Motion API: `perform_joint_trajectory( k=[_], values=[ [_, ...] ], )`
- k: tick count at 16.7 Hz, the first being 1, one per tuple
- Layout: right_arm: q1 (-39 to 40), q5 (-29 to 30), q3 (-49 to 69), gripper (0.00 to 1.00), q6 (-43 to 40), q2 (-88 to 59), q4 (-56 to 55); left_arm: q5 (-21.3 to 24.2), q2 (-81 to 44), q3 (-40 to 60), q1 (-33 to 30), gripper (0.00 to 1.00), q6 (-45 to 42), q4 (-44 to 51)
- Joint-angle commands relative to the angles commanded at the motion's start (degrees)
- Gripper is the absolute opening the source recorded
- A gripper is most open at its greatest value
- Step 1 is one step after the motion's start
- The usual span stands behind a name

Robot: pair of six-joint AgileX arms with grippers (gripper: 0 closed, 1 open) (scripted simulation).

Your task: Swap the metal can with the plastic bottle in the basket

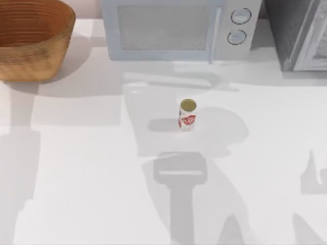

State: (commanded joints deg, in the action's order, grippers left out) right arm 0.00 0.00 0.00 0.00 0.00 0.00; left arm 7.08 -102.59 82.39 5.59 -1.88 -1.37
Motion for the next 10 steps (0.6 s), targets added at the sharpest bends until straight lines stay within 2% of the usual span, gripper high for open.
perform_joint_trajectory(
  k=[10],
  values=[
    [0.0, 0.0, 0.0, 1.00, 0.0, 0.0, 0.0, -0.7, -8.1, 3.5, -0.7, 0.00, 0.4, -5.0]
  ],
)
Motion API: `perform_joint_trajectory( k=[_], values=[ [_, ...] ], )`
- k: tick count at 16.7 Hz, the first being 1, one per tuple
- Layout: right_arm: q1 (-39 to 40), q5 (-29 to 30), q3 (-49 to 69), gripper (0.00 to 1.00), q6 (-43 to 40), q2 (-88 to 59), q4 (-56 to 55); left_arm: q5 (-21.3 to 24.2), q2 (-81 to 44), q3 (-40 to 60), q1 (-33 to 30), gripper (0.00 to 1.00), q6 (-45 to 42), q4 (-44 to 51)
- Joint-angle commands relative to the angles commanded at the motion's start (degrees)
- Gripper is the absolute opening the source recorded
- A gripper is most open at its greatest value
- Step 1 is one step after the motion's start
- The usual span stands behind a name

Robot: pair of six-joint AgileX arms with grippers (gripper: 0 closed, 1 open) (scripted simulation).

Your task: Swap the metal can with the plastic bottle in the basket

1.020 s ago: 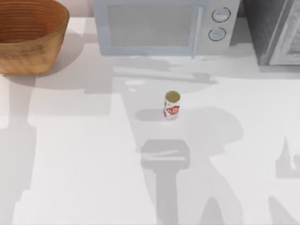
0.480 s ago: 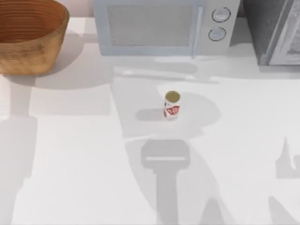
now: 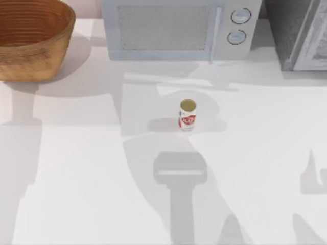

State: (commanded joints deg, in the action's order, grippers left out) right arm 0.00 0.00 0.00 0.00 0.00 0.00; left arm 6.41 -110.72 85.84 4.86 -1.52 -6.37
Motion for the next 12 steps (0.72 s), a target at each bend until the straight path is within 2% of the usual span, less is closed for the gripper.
perform_joint_trajectory(
  k=[1, 12],
  values=[
    [0.0, 0.0, 0.0, 1.00, 0.0, 0.0, 0.0, 0.0, 0.0, 0.0, 0.0, 0.00, 0.0, 0.0],
    [0.0, 0.0, 0.0, 1.00, 0.0, 0.0, 0.0, 0.0, 0.0, 0.0, 0.0, 0.83, 0.0, 0.0]
  ],
)
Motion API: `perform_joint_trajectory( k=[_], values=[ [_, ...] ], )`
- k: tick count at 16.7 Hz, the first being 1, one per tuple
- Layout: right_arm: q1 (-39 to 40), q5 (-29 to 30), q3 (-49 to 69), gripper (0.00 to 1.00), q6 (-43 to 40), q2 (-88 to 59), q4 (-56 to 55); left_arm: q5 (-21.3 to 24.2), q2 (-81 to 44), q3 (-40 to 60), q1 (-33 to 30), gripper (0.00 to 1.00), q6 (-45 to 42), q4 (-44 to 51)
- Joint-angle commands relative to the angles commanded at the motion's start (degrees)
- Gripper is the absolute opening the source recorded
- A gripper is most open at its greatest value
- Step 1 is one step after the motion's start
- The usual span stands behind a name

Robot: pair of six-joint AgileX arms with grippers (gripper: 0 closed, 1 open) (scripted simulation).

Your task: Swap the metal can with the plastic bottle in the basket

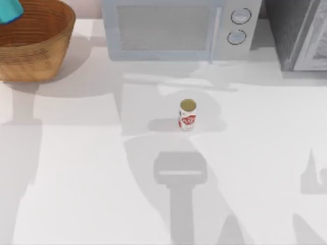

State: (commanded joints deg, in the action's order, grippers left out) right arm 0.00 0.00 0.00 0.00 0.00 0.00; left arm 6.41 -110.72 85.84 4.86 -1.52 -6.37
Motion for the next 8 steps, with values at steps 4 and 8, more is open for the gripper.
perform_joint_trajectory(
  k=[4, 8],
  values=[
    [0.0, 0.0, 0.0, 1.00, 0.0, 0.0, 0.0, 0.0, 0.0, 0.0, 0.0, 1.00, 0.0, 0.0],
    [0.0, 0.0, 0.0, 1.00, 0.0, 0.0, 0.0, 0.0, 0.0, 0.0, 0.0, 1.00, 0.0, 0.0]
  ],
)
